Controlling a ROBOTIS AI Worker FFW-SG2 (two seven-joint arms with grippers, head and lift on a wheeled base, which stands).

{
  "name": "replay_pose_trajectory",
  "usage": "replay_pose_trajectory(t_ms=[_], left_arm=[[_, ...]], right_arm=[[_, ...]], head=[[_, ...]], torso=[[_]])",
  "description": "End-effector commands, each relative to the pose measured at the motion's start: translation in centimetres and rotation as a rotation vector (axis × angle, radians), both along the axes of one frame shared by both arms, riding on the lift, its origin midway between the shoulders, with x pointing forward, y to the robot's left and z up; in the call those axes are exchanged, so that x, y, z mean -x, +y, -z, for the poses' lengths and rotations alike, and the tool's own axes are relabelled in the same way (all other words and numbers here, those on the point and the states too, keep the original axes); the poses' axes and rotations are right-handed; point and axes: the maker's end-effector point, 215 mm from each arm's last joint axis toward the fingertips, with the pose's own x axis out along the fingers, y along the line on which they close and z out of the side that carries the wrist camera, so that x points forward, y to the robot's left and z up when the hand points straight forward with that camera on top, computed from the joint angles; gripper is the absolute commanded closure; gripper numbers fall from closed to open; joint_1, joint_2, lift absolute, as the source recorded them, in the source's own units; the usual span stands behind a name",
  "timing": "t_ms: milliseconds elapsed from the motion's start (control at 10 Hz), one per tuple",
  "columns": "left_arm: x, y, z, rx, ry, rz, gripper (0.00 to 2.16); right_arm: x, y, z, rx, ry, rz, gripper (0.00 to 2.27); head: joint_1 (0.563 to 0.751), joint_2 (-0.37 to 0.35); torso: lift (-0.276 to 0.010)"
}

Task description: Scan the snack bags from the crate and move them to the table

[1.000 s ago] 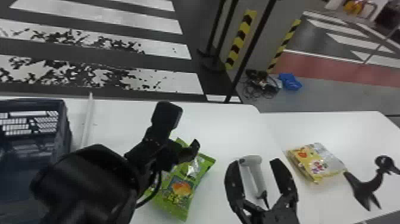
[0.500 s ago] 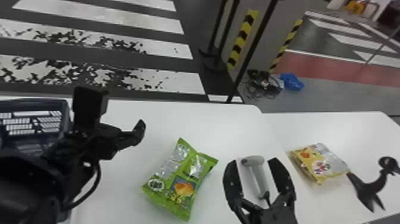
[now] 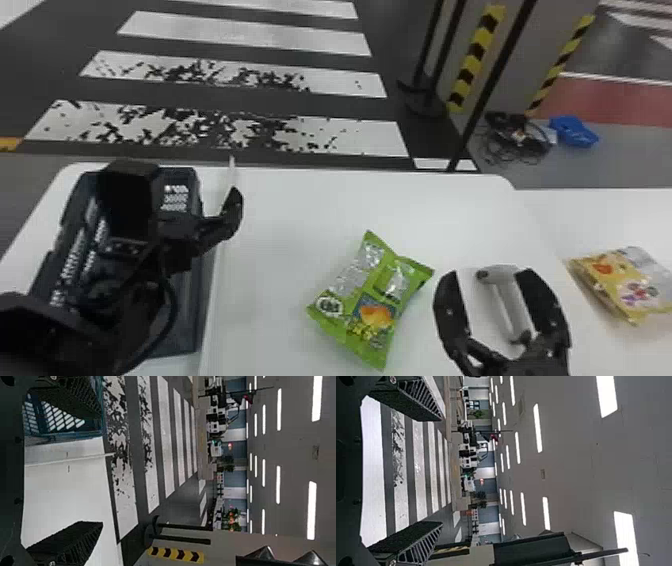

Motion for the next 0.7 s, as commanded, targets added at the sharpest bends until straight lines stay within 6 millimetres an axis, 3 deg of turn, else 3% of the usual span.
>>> replay_pose_trajectory(t_ms=[0, 100, 200, 300, 500, 600], left_arm=[[1.3, 3.4, -1.4, 0.013, -0.062, -0.051, 0.03], [2.2, 6.0, -2.0, 0.024, -0.089, -0.085, 0.03], [3.6, 8.3, -3.8, 0.097, -0.14, -0.093, 0.03], [4.4, 9.7, -4.5, 0.086, -0.16, -0.098, 0.03], [6.7, 12.2, -5.7, 0.089, -0.161, -0.126, 0.03], [7.5, 12.7, -5.2, 0.081, -0.146, -0.133, 0.03]], right_arm=[[0.1, 0.5, 0.1, -0.011, 0.004, -0.01, 0.06], [0.2, 1.2, 0.1, -0.018, 0.005, -0.027, 0.07], [0.3, 1.9, 0.3, -0.016, 0.011, -0.045, 0.08], [0.1, 3.4, 1.3, -0.002, 0.046, -0.116, 0.07], [-0.7, 4.7, 3.3, 0.005, 0.134, -0.16, 0.08], [-1.1, 5.7, 3.7, -0.004, 0.165, -0.177, 0.08]], head=[[0.695, -0.119], [0.695, -0.086], [0.695, -0.064], [0.695, -0.019], [0.695, 0.076], [0.695, 0.104]], torso=[[-0.095], [-0.095], [-0.095], [-0.095], [-0.095], [-0.095]])
